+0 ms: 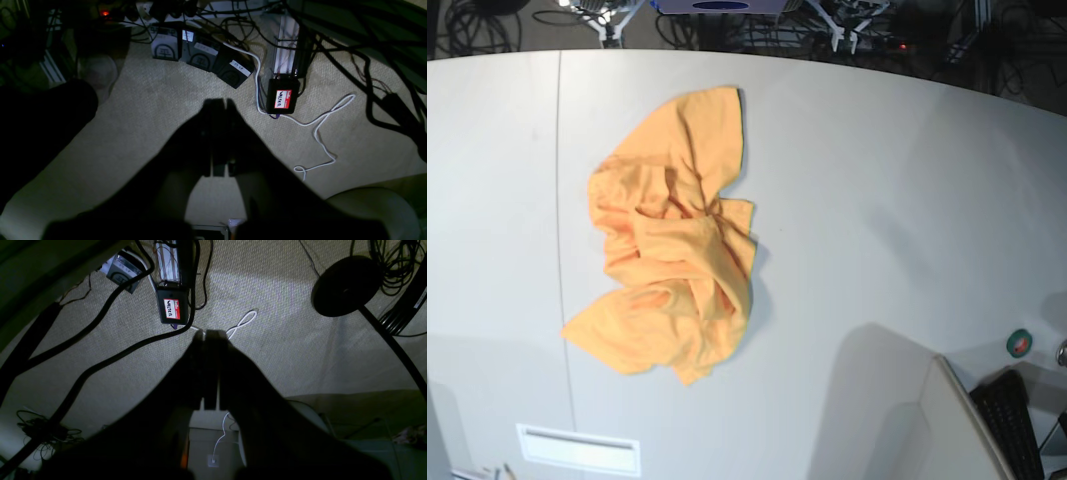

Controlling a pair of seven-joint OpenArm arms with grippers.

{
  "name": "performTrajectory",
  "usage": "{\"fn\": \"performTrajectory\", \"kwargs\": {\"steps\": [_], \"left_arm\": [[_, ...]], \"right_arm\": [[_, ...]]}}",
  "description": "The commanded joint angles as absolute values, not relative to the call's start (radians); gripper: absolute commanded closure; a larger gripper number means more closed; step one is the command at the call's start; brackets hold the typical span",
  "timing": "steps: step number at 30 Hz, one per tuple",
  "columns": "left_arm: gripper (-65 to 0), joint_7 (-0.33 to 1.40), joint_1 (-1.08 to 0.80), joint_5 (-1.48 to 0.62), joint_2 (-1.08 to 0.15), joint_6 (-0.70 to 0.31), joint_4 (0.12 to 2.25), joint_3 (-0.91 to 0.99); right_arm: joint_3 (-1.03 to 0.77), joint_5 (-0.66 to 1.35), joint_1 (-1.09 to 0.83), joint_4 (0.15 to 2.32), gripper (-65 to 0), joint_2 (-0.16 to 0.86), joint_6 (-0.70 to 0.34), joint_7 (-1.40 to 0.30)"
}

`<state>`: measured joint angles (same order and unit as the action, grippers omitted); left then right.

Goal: Layout the t-shirt on the table in an organized manner, then fold the t-shirt properly

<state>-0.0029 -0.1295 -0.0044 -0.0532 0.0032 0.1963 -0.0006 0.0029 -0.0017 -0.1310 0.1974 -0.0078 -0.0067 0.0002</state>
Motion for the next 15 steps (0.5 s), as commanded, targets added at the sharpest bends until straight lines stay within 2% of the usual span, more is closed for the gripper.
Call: {"fn": "performTrajectory", "kwargs": {"steps": [1, 15], "left_arm": [[0.0, -0.001, -0.133, -0.005, -0.054, 0.007, 0.197, -0.002], [0.0, -0.001, -0.170, 0.005, -0.059, 0.007, 0.211, -0.012]], "right_arm": [[0.004, -0.004, -0.134, 0.202, 0.0, -0.005, 0.004, 0.004], [-0.004, 0.001, -0.139, 0.205, 0.0, 0.010, 0.004, 0.001]]}}
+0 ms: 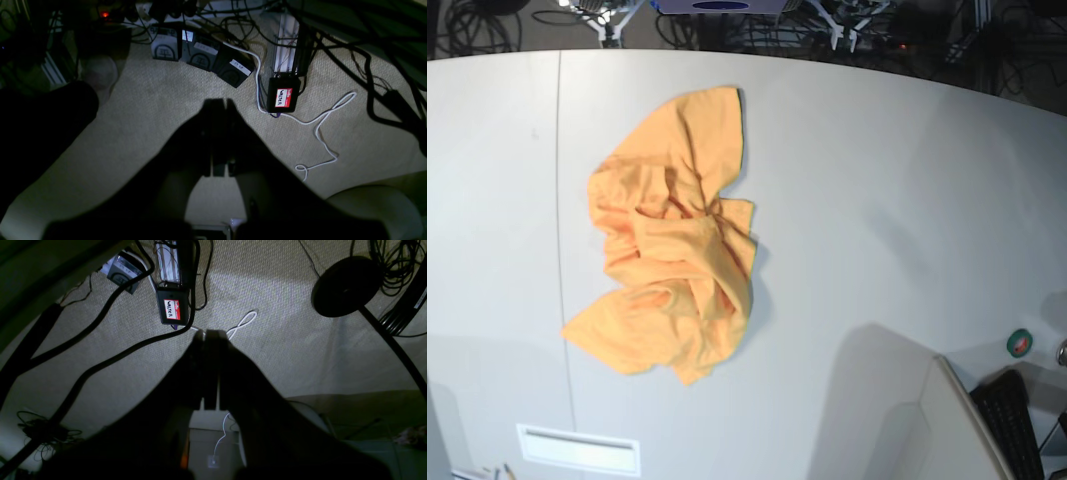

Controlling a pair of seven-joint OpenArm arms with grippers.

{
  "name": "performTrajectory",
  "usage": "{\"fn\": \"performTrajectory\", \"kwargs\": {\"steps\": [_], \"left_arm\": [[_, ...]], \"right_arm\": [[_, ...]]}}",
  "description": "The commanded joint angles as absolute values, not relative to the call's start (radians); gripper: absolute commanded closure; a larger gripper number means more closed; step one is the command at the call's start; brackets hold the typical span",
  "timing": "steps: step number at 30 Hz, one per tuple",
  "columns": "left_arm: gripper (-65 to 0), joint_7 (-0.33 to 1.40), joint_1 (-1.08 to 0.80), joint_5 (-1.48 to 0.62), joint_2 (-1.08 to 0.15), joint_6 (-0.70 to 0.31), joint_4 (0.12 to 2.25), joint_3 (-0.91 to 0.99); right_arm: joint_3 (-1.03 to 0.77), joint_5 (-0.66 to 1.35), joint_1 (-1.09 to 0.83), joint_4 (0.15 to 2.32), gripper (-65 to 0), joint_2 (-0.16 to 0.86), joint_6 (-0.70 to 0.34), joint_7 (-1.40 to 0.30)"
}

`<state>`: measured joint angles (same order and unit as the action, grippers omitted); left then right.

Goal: Layout the t-shirt on the table in an organized manner, then fold the t-shirt properly

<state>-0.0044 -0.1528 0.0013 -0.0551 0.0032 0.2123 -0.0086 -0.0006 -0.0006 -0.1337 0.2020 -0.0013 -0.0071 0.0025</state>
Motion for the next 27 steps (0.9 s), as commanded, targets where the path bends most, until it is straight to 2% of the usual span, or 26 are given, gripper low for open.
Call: {"fn": "performTrajectory", "kwargs": {"steps": [1, 4, 7, 18, 21, 27], "left_arm": [[0.0, -0.001, -0.194, 0.005, -0.065, 0.005, 0.242, -0.012], [0.0, 0.001, -0.305, 0.005, -0.090, 0.005, 0.387, -0.012], [0.0, 0.004, -0.410, 0.005, -0.120, 0.005, 0.547, -0.012], [0.0, -0.001, -0.779, -0.008, -0.260, 0.005, 1.127, 0.001], [0.0, -0.001, -0.852, -0.050, -0.297, 0.005, 1.287, 0.001], [0.0, -0.001, -0.934, -0.269, -0.389, 0.005, 1.555, 0.001]], "right_arm": [[-0.004, 0.002, -0.140, 0.205, 0.0, 0.022, 0.004, -0.004], [-0.005, 0.002, -0.170, 0.225, 0.0, 0.030, 0.004, -0.097], [-0.005, 0.002, -0.268, 0.355, 0.0, 0.030, 0.004, -0.166], [-0.005, 0.001, -0.760, 1.322, 0.0, 0.031, 0.007, -0.404], [-0.005, 0.001, -0.794, 1.480, 0.0, 0.031, 0.007, -0.479], [-0.042, 0.002, -0.808, 1.748, 0.0, 0.048, 0.007, -0.585]]}}
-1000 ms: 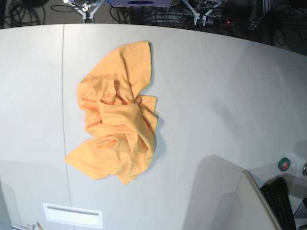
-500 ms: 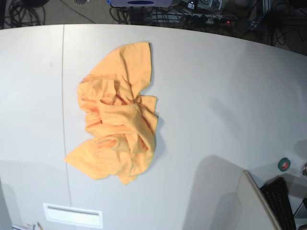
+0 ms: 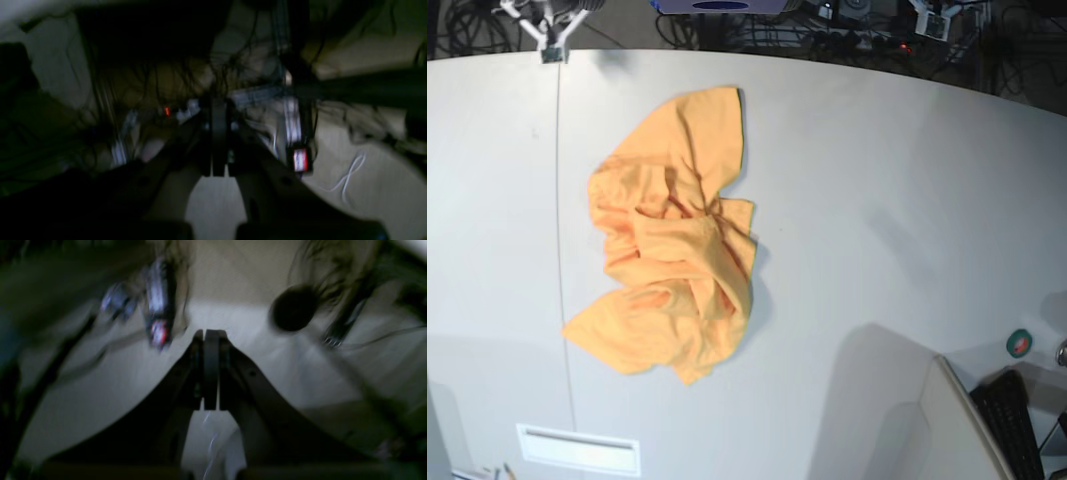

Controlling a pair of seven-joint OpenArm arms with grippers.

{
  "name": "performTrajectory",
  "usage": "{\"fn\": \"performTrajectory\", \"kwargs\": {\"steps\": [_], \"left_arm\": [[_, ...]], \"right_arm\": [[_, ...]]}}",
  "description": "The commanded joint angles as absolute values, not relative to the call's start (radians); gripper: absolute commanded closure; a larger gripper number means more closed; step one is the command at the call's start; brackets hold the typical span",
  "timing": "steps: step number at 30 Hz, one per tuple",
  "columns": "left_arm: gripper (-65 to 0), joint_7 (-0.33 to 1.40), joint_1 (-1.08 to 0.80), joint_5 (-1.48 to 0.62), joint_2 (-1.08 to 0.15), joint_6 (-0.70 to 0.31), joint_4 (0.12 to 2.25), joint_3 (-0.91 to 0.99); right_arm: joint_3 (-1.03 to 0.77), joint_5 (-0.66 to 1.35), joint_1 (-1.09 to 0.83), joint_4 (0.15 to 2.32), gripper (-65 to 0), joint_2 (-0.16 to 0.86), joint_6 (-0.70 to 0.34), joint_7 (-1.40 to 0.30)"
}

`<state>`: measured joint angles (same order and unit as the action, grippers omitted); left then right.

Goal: Layout the t-shirt on the table in an organized manner, then fold the t-shirt properly
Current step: 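Lower both grippers onto the crumpled orange t-shirt and pinch fabric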

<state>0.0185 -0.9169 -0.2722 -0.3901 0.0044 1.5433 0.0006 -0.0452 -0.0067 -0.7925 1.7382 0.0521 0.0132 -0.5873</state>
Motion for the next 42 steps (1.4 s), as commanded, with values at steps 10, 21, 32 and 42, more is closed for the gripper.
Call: {"fn": "performTrajectory", "kwargs": {"steps": [10, 21, 32, 42], "left_arm": [[0.0, 0.025, -0.756, -0.461, -0.404, 0.005, 1.682, 0.039], [-23.9, 0.223, -0.444, -0.473, -0.348, 0.005, 1.540, 0.022], [-28.8, 0.228, -0.306, -0.472, -0.355, -0.027, 1.523, -0.073], [-50.0, 0.225, -0.360, -0.478, -0.352, -0.030, 1.449, 0.016]], "right_arm": [[0.130, 0.002, -0.595, 1.922, 0.0, 0.044, 0.007, -0.601], [0.315, 0.002, -0.470, 1.828, -14.9, 0.044, 0.007, -0.601], [0.334, -0.002, -0.432, 1.804, -35.6, 0.054, 0.007, -0.506], [0.331, -0.005, -0.332, 1.794, -35.6, 0.053, 0.012, -0.610]]}}
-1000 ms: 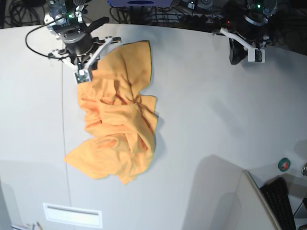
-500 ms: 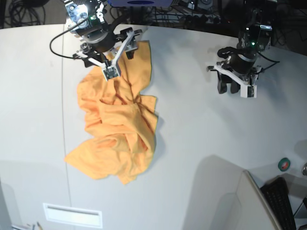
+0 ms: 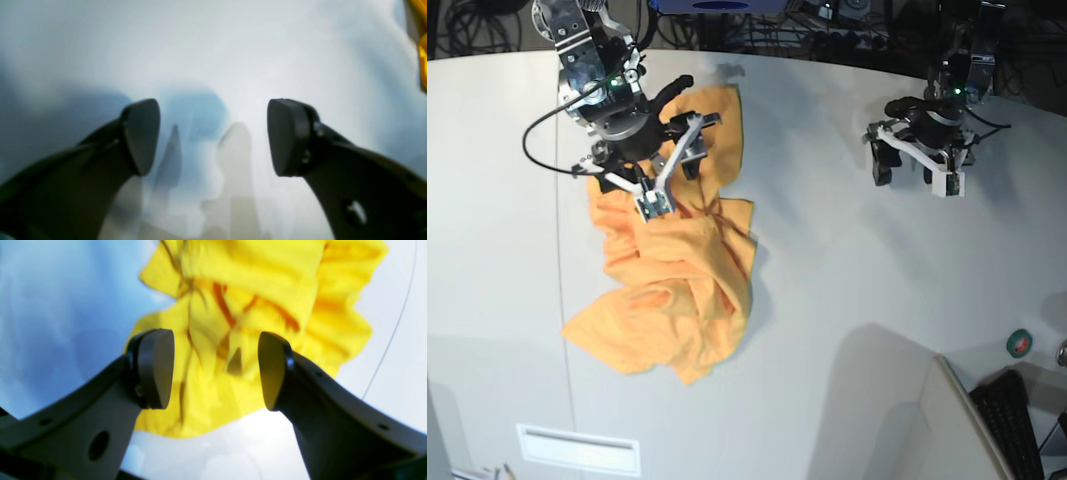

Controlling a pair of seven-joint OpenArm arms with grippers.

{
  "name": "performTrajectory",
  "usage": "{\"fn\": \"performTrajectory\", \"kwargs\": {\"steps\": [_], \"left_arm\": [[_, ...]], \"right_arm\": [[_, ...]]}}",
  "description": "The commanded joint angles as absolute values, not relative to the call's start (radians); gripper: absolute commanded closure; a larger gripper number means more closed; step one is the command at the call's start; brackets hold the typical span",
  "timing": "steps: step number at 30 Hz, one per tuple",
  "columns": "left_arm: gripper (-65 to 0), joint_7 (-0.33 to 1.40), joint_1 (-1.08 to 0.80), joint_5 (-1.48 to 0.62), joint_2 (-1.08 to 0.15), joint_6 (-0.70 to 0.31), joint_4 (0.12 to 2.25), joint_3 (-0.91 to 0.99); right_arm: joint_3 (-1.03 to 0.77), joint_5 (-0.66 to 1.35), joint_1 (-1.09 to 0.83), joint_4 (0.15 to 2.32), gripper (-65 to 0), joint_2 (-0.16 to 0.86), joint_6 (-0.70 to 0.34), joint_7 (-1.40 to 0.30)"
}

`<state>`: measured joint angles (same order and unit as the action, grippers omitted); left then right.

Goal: Layout the t-shirt on the table in an organized manner, then fold the t-shirt properly
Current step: 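Lower both grippers onto the crumpled orange t-shirt and pinch fabric, then lift the shirt with the left gripper and shake it loose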

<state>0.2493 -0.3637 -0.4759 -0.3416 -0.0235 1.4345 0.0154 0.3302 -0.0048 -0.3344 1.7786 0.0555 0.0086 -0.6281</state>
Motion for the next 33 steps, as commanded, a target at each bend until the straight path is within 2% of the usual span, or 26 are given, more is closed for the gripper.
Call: {"fn": "performTrajectory", "kwargs": {"steps": [1, 7, 14, 19, 24, 33], "left_arm": [[-50.7, 0.225, -0.360, -0.475, -0.352, -0.030, 1.449, 0.016], [-50.2, 0.226, -0.286, -0.473, -0.338, -0.030, 1.451, -0.093], [-49.7, 0.228, -0.107, -0.473, -0.302, -0.025, 1.446, -0.326], [-50.2, 0.229, -0.008, -0.473, -0.246, -0.025, 1.445, -0.444], [-50.4, 0.229, 0.105, -0.481, -0.157, -0.025, 1.305, -0.559], [-49.2, 0.229, 0.180, -0.483, -0.016, -0.030, 1.090, -0.584]], "right_arm": [[0.331, -0.005, -0.338, 1.793, -35.6, 0.053, 0.015, -0.611], [0.331, -0.001, -0.358, 1.713, -35.6, 0.054, 0.162, -0.608], [0.320, 0.001, -0.360, 1.629, -35.6, 0.053, 0.165, -0.605], [0.229, 0.002, -0.357, 1.555, -35.6, 0.025, 0.165, -0.522], [0.214, 0.002, -0.354, 1.500, -35.6, 0.024, 0.165, -0.503], [0.213, 0.002, -0.355, 1.498, -35.6, 0.027, 0.163, -0.503]]}}
